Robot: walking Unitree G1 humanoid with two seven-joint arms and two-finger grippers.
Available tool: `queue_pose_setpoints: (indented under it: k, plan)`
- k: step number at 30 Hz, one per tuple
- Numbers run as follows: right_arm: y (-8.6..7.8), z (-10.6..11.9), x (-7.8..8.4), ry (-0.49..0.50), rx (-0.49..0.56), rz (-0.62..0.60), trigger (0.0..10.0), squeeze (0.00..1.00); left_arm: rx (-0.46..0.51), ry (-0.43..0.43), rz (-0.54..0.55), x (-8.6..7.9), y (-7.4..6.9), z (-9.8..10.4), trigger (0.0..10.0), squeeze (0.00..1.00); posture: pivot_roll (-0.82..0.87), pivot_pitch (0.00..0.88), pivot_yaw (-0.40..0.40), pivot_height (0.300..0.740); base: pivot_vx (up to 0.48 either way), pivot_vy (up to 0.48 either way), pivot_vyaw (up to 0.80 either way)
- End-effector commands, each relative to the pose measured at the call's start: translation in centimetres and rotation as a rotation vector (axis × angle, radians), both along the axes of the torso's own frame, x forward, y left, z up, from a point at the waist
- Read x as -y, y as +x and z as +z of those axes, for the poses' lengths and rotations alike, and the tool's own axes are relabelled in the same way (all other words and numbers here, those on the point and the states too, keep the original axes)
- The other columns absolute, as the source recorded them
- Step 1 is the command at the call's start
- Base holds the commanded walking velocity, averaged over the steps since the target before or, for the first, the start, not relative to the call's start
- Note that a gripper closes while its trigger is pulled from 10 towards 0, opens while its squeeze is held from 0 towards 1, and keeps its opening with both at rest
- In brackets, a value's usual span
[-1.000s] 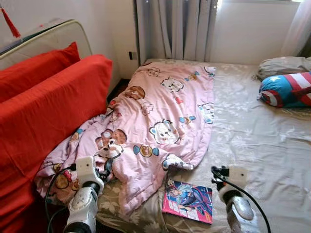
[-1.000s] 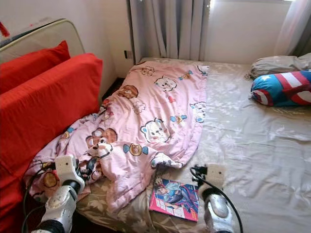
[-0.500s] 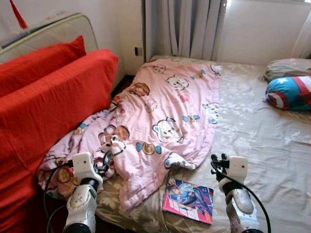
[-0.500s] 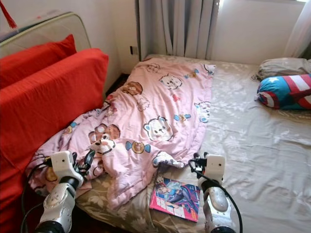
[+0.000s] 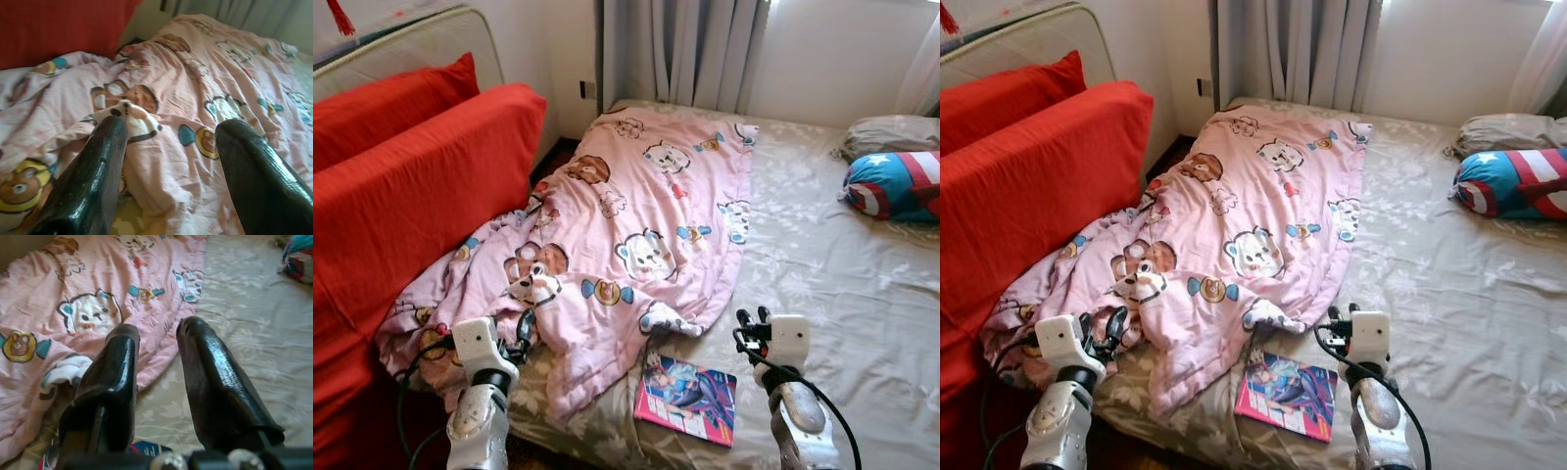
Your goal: Clean up the room
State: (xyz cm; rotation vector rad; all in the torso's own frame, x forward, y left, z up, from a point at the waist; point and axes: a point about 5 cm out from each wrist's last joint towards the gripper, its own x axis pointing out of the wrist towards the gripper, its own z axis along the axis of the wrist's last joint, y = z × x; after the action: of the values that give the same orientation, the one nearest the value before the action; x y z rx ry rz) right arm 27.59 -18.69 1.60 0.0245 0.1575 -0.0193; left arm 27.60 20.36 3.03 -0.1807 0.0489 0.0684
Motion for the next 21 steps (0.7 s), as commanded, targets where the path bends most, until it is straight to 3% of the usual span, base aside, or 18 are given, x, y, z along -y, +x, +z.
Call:
queue_pose_setpoints:
  k: [1,8,21]
  plan:
    - [-0.2,0.0,0.4,-0.004,0.005,-0.019,10.0,0.0,-0.009,0.004,-0.016,0.3,0.2,0.0,10.0,0.0,-0.05,0.084,-0.01,0.725,0.0,0.0,0.0]
    - [-0.1,-0.3,-0.8,-0.003,-0.03,0.024,10.0,0.0,0.04,0.004,-0.024,0.7,0.5,1.3,10.0,0.0,-0.03,0.119,-0.019,0.705,0.0,0.0,0.0]
    - [0.0,-0.3,-0.3,-0.03,-0.043,0.02,10.0,0.0,0.037,-0.002,-0.021,1.4,-0.1,1.3,10.0,0.0,-0.02,0.164,-0.027,0.688,0.0,0.0,0.0]
